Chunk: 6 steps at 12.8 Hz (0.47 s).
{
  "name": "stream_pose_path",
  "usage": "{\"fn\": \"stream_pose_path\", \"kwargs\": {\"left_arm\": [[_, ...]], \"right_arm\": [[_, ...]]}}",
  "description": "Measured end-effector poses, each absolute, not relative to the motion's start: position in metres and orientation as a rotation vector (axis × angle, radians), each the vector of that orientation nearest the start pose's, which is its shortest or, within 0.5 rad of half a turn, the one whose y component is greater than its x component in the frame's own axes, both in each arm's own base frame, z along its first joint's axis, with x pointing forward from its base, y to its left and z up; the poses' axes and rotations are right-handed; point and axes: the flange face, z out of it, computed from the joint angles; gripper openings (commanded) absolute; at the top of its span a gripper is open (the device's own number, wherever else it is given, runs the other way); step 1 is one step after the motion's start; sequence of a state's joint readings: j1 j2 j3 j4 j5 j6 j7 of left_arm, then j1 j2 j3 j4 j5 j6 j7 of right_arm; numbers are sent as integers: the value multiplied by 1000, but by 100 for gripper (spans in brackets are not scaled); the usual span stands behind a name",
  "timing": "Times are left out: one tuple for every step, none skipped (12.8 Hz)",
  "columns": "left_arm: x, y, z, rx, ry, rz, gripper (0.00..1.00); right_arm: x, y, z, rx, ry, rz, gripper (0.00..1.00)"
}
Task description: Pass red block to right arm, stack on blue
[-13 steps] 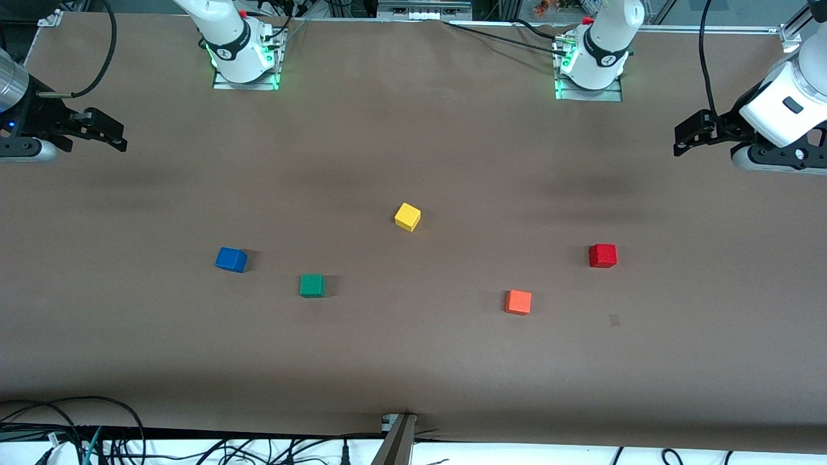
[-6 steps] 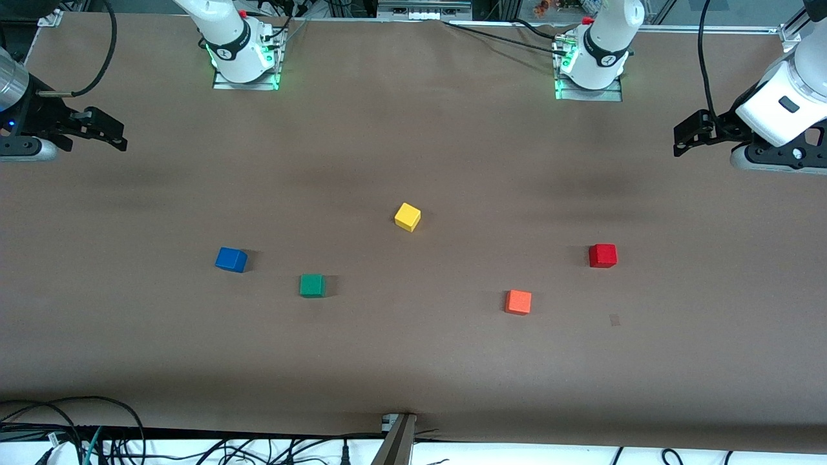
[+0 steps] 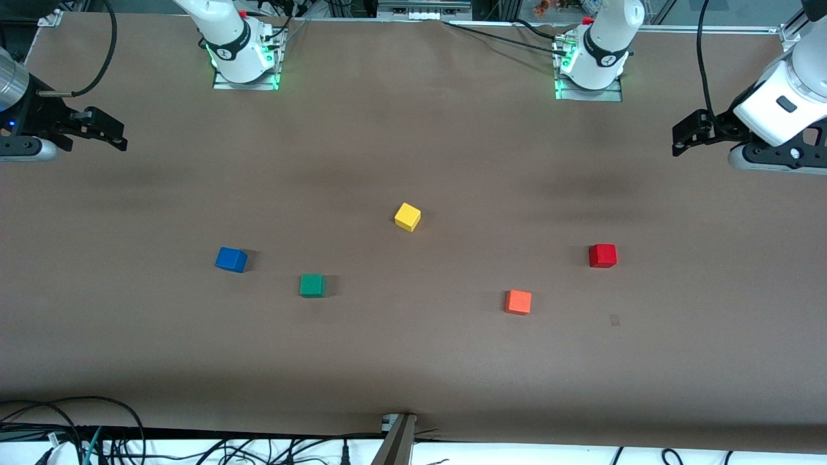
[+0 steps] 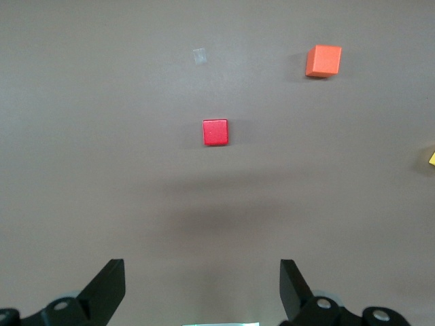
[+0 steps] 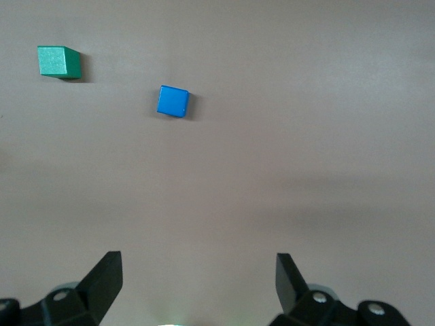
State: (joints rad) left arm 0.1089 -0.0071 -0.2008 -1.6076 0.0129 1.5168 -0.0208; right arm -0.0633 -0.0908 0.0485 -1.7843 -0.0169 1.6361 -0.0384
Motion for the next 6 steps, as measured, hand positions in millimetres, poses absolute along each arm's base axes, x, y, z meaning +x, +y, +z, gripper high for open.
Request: {"fn": "stream_pose_path", "kwargs": {"left_arm": [[543,-48,607,-3117,109,129,100],[543,-47,606,-3116,104,129,100],[544,-46,606,-3114,102,129,100],[544,-46,606,-3104,105,129,100],[544,-46,606,-3085,110,127,100],[544,-47,606,-3072,116,126,100]], "right_arm": [[526,-9,578,-3160,-39,92,100],[526,-8,578,-3160,-39,92,100],[526,-8,578,-3160,-39,92,100],[526,-8,578,-3160,-40,92,100],[526,-8,578,-3160,-40,92,100],[526,-8,578,-3160,-40,96,100]]}}
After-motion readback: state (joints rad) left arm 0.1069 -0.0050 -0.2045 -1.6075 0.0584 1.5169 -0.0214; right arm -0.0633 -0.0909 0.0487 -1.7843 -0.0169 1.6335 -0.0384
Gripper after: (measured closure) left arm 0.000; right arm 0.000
